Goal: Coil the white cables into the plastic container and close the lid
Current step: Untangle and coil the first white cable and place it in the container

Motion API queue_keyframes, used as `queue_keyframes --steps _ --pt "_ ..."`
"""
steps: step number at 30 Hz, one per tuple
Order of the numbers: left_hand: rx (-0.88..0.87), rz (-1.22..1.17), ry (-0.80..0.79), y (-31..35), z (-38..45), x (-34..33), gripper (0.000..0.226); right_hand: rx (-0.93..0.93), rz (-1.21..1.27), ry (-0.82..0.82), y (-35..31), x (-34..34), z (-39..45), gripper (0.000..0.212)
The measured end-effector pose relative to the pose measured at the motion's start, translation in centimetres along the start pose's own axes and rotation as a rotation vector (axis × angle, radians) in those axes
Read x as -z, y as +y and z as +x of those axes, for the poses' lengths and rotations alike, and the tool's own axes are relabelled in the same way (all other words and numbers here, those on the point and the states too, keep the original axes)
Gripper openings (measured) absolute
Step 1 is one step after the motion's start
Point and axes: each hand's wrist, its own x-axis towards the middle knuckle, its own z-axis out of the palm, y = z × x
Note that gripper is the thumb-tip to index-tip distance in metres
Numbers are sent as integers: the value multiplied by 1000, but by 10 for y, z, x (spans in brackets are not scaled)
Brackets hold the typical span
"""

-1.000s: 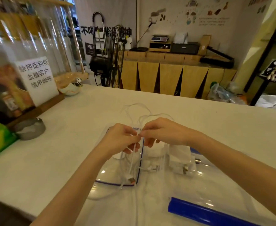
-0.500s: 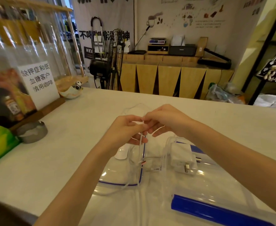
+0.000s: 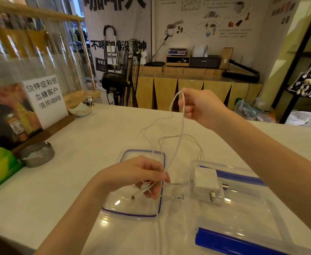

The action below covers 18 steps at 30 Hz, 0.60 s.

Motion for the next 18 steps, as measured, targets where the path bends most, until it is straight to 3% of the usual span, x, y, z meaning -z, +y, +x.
queue_keyframes --steps 4,7,11,15,18 --pt "100 145 -201 -7 -5 12 13 44 -76 28 -6 7 5 21" --pt "124 142 -199 -10 -6 14 12 79 -103 22 -6 9 6 20" --pt "11 64 -69 -4 3 13 43 131 -115 12 -4 6 6 22" --pt "-65 -10 -232 13 10 6 61 180 -110 57 -8 5 7 22" --pt "-66 -218 -290 26 13 1 62 215 -93 96 -10 6 6 21"
